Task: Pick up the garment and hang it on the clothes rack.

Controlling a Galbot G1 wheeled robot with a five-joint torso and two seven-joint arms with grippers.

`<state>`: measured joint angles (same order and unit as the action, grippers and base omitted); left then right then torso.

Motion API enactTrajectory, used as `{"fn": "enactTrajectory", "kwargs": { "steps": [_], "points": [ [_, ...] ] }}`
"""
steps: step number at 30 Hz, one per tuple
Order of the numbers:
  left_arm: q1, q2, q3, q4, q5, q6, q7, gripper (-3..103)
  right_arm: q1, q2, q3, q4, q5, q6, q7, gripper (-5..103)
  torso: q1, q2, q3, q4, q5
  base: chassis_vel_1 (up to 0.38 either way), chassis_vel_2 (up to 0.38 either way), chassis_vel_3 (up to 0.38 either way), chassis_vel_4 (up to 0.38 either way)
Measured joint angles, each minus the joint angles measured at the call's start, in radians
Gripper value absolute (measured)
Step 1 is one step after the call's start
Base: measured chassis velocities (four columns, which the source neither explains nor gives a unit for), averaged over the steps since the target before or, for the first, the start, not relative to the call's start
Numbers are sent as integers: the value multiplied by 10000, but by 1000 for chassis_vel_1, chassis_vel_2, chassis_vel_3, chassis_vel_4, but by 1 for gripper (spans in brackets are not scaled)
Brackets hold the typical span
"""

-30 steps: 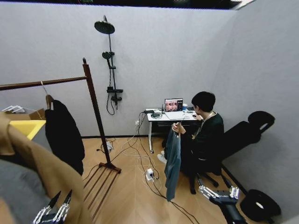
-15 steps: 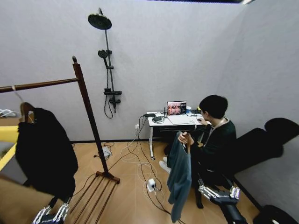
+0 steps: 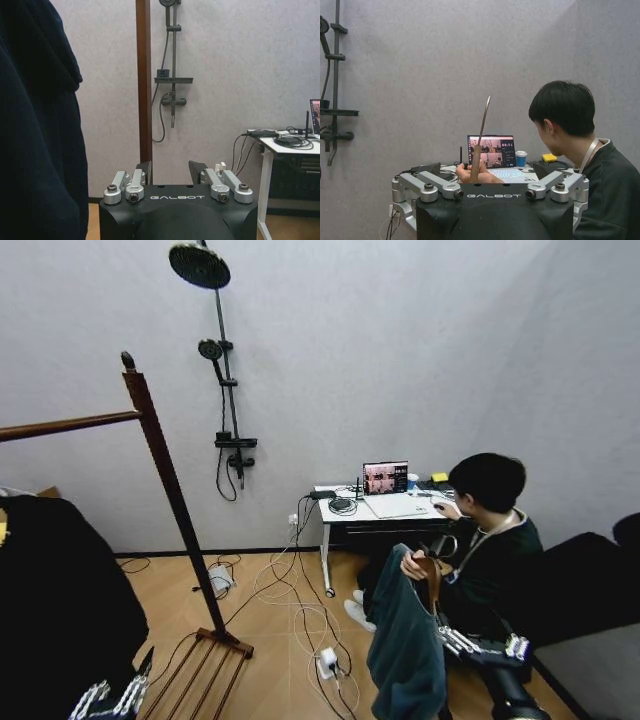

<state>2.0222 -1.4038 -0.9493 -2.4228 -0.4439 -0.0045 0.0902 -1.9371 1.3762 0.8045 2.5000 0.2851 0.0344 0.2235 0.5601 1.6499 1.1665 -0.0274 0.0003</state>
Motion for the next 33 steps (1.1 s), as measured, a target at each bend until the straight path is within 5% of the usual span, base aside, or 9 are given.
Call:
{"fn": "enactTrajectory", "kwargs": {
  "steps": [5,8,17,26,33],
  "points": [
    [0,0,1,0,0,0,4,46,633,-488,132,1,754,-595,472,100,-7,5,-2,-15,-1,23,-64,-46,29],
    [1,-1,0,0,0,0,2,46,1473,-1104,298,1,1704,-1351,1034,100,-2,2,0,5,0,7,-18,-11,4],
    [0,-1,1,0,0,0,2,46,1622,-1217,317,-19,1856,-1463,1108,100,6,-2,2,-9,-3,0,0,0,0],
    [0,0,0,0,0,0,4,46,4609,-3448,-77,-1731,3393,-1991,1344,100,5,-2,3,-2,0,0,0,0,0],
    [1,-1,0,0,0,0,2,46,5015,-3758,-137,-1973,3605,-2070,1375,100,5,-2,2,-8,-1,0,0,0,0]
  ]
}}
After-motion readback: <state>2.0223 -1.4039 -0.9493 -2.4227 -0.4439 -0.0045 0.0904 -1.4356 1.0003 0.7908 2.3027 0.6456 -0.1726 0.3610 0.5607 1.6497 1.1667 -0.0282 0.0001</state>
